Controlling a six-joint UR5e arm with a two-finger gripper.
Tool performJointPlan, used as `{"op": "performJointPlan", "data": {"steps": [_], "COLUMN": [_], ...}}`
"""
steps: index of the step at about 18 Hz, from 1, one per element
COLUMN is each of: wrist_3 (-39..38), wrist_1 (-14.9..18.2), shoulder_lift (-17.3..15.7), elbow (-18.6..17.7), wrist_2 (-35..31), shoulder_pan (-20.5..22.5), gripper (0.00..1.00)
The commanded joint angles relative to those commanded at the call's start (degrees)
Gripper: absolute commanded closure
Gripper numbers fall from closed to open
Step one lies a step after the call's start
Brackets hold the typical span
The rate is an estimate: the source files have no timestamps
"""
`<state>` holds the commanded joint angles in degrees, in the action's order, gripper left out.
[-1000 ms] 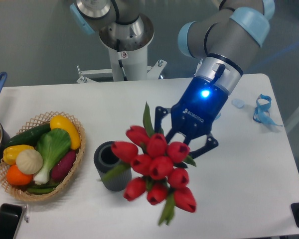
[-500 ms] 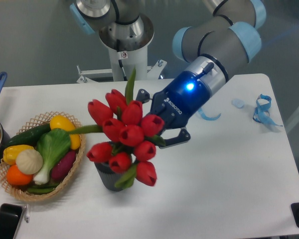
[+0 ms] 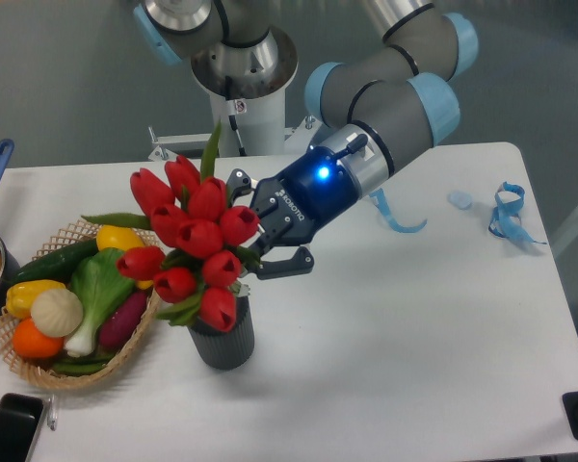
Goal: Insert the flowers into the vase
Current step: 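Lower the tulip stems down into the vase opening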
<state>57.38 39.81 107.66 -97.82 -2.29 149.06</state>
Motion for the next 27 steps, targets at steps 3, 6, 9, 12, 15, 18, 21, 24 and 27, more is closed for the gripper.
{"op": "performJointPlan", "data": {"steps": [3,6,9,12,15,18,21,24,27], "wrist_3": [2.5,3.2,5.6,7.7,11.2,14.3,16.4,16.5,18.7], "wrist_1": [0.1,0.1,0.1,0.1,0.1,0.2,0.3,0.3,0.3], "shoulder_lift": [0.1,-0.1,0.3,0.4,0.5,1.0,2.0,2.5,4.3], "elbow": [-0.9,-2.1,-3.9,-6.2,-8.9,-11.0,-12.1,-12.6,-12.7], "wrist_2": [2.4,2.6,2.5,2.5,2.4,2.0,1.9,1.8,0.0], "shoulder_pan": [-0.3,-0.9,-1.0,-1.1,-1.1,-1.1,-1.1,-0.7,-0.4], "gripper": [0.68,0.68,0.68,0.67,0.67,0.67,0.67,0.67,0.67]}}
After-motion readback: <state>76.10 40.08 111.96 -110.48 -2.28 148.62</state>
